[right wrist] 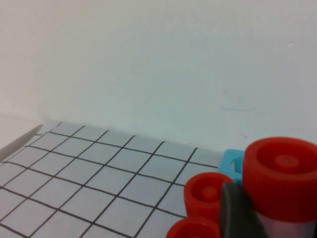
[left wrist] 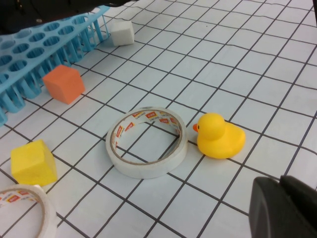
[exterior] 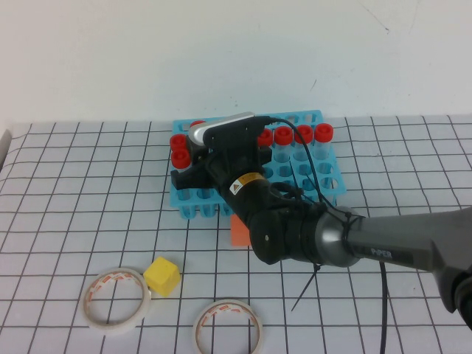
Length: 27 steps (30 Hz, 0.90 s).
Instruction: Place the test tubes
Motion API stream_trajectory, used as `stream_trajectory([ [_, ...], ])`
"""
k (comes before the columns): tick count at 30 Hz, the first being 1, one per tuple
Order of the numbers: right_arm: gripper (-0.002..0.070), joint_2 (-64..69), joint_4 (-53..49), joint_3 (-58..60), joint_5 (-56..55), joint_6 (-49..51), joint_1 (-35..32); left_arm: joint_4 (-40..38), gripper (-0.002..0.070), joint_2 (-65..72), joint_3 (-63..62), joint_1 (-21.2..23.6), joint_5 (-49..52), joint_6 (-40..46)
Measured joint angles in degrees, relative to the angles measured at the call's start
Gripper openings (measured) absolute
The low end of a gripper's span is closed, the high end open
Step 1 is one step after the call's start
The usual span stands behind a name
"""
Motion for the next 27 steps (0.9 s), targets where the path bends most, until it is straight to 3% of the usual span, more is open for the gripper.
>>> stream_trajectory([
  [18,0.0278,0.00,3.53,0.00,1.70,-5.02,0.19,0.00,-0.0001,0.00,0.00,0.00,0.00,0.00],
  [27,0.0425,-0.26,3.86,0.00,0.41,-5.38,0.19,0.00,-0.0001,0.00,0.00,0.00,0.00,0.00],
])
